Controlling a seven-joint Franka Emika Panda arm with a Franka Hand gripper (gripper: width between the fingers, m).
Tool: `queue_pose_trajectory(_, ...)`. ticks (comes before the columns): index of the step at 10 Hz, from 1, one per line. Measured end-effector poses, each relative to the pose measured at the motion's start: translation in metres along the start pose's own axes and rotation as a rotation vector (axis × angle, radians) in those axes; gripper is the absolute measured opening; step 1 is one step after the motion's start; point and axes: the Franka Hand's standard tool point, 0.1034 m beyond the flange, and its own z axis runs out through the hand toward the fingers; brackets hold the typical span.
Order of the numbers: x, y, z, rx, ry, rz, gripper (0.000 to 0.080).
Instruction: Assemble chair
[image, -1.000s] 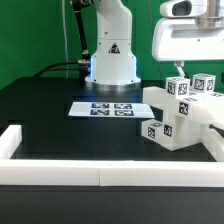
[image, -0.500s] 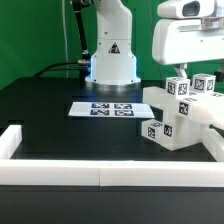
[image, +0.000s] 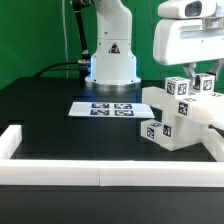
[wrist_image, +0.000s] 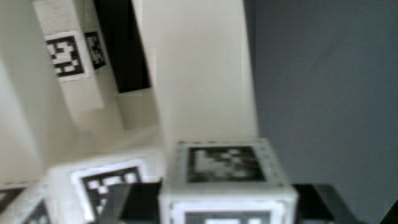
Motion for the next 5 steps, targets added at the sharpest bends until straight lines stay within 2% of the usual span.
queue_pose_trajectory(2, 0.0, 0.0, 0.0, 0.001, 0.0, 0.016, 0.0286)
queue_pose_trajectory(5, 0.0005, -0.0001, -0.0001, 0.011, 0.005, 0.315, 0.0286)
